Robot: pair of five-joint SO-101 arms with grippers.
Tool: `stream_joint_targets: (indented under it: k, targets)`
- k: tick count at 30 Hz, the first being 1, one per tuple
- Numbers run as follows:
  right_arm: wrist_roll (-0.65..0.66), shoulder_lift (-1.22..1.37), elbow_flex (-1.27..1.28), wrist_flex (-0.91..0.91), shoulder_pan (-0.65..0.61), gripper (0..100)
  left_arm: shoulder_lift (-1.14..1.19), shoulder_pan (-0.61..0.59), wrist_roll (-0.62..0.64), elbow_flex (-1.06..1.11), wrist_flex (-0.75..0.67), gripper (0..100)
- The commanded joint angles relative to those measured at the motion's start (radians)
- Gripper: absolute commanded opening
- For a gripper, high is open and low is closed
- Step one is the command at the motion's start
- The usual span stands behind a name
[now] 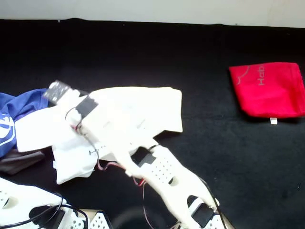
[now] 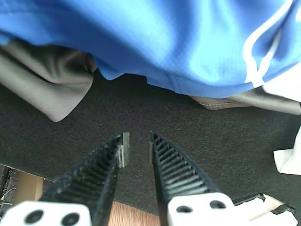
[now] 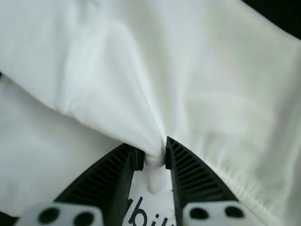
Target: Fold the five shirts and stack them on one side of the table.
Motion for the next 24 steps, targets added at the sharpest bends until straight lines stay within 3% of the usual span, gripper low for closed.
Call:
stream_joint_targets:
  k: [1, 6, 10, 18, 24]
  targets:
    - [-0.005, -0.019, -0.134, 0.05, 0.102, 0.5, -0.012, 0.016, 0.0, -0.035, 0.029, 9]
    - [0.0, -0.018, -0.366, 0.173, 0.268, 0.7, -0.012, 0.079, 0.02, -0.031, 0.063, 9]
    - [0.117, -0.013, -0.489, 0.259, 0.423, 0.7, -0.01, 0.183, 0.097, -0.03, 0.064, 9]
    - [0.178, -0.012, -0.503, 0.263, 0.766, 0.7, -0.013, 0.512, 0.229, 0.008, 0.069, 9]
    - [0.261, -0.008, -0.501, 0.262, 0.869, 0.7, -0.013, 0.817, 0.227, 0.219, 0.066, 9]
